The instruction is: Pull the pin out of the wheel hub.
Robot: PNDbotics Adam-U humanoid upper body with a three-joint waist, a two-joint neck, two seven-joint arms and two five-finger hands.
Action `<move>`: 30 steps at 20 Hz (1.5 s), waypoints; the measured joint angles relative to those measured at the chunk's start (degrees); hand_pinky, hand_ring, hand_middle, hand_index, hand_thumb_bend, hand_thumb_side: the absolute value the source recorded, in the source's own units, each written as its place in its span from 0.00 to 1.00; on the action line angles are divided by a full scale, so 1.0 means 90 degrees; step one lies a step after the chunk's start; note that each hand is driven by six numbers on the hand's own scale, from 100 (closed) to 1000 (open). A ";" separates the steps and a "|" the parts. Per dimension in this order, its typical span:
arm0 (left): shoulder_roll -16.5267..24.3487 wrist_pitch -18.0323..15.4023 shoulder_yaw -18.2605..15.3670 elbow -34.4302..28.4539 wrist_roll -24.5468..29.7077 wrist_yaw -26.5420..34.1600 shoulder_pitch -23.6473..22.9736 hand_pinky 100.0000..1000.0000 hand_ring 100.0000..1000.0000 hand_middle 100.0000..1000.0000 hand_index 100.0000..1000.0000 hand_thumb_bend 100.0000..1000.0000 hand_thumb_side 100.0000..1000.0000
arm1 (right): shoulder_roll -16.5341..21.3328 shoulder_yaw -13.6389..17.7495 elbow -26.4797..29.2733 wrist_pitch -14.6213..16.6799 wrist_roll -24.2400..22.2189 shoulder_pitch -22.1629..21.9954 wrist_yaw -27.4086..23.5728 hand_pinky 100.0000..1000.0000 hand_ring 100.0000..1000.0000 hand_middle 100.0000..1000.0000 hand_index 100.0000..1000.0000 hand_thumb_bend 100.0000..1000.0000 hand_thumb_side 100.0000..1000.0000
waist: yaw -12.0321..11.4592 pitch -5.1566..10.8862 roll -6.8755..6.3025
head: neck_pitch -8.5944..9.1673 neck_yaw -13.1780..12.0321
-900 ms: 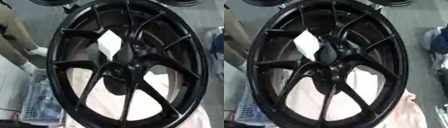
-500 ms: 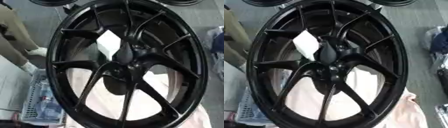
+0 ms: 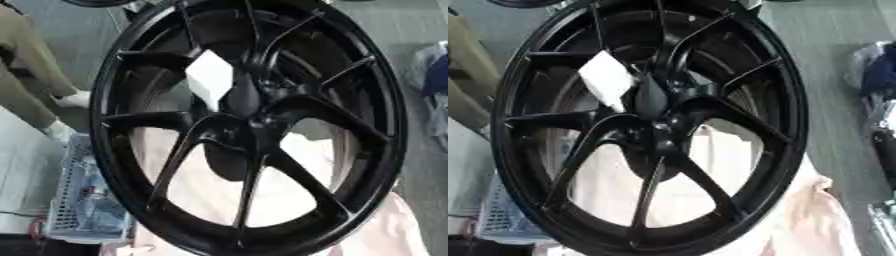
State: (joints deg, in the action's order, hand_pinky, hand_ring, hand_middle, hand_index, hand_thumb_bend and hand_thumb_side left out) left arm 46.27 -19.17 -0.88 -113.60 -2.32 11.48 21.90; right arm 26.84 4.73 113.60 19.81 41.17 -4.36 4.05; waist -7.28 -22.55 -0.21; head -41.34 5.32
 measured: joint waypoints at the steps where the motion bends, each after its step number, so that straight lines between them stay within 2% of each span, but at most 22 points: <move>1: 0.0271 -0.0006 0.0016 -0.0004 0.0034 -0.0090 0.0033 0.83 0.76 0.70 0.76 0.00 0.54 | -0.0002 -0.0014 0.0000 -0.0007 0.0007 -0.0031 0.0018 0.50 0.75 0.65 0.80 0.00 0.29 | -0.0012 0.0013 -0.0011 | -0.0033 0.0013; 4: 0.1014 -0.0016 0.0124 -0.0017 0.0289 -0.0401 0.0202 0.82 0.76 0.70 0.77 0.00 0.50 | -0.0010 -0.0025 0.0000 -0.0024 0.0021 -0.0081 0.0045 0.49 0.75 0.65 0.80 0.00 0.29 | -0.0018 0.0041 -0.0030 | -0.0100 0.0049; 7: 0.1580 -0.0003 0.0307 -0.0020 0.0795 -0.0700 0.0554 0.81 0.76 0.70 0.77 0.00 0.49 | -0.0023 -0.0060 0.0000 -0.0043 0.0024 -0.0126 0.0049 0.49 0.75 0.65 0.80 0.00 0.30 | 0.0022 0.0087 -0.0055 | -0.0152 0.0100; 8: 0.1715 0.0016 0.0373 -0.0021 0.0991 -0.0787 0.0678 0.81 0.76 0.70 0.77 0.00 0.46 | -0.0027 -0.0064 0.0000 -0.0051 0.0022 -0.0147 0.0051 0.49 0.75 0.65 0.80 0.00 0.29 | 0.0027 0.0108 -0.0063 | -0.0158 0.0110; 12: 0.2050 0.0129 0.0693 -0.0027 0.1971 -0.1089 0.1346 0.80 0.76 0.71 0.78 0.00 0.45 | -0.0028 -0.0098 0.0000 -0.0077 0.0001 -0.0199 0.0055 0.49 0.75 0.65 0.80 0.00 0.30 | 0.0123 0.0196 -0.0130 | -0.0211 0.0142; 16: 0.2097 0.0234 0.1106 -0.0057 0.3176 -0.1286 0.2154 0.80 0.76 0.69 0.79 0.00 0.47 | -0.0025 -0.0123 0.0000 -0.0097 -0.0019 -0.0200 0.0052 0.49 0.75 0.65 0.80 0.00 0.30 | 0.0221 0.0246 -0.0269 | -0.0263 0.0157; 23: 0.1952 0.0516 0.1833 -0.0059 0.5056 -0.1503 0.3295 0.80 0.75 0.70 0.80 0.01 0.51 | -0.0025 -0.0140 0.0000 -0.0113 -0.0031 -0.0226 0.0036 0.49 0.75 0.65 0.80 0.00 0.31 | 0.0349 0.0250 -0.0339 | -0.0270 0.0198; 26: 0.1775 0.0700 0.2117 -0.0059 0.5642 -0.1573 0.3737 0.81 0.76 0.71 0.81 0.02 0.56 | -0.0024 -0.0159 0.0000 -0.0125 -0.0039 -0.0248 0.0036 0.49 0.75 0.65 0.80 0.00 0.31 | 0.0361 0.0267 -0.0347 | -0.0271 0.0206; 30: 0.1476 0.0940 0.2496 0.0048 0.5946 -0.1656 0.4188 0.81 0.76 0.71 0.81 0.02 0.57 | 0.0004 -0.0185 0.0000 -0.0133 -0.0051 -0.0247 0.0031 0.49 0.75 0.65 0.80 0.00 0.31 | 0.0358 0.0272 -0.0330 | -0.0271 0.0191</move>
State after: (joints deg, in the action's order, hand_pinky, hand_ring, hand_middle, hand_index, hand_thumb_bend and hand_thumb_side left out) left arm 59.55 -10.71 21.58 -113.17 51.19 -3.42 59.59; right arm 26.88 3.06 113.60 18.61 40.71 -6.58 4.33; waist -4.06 -20.10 -3.18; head -43.78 7.04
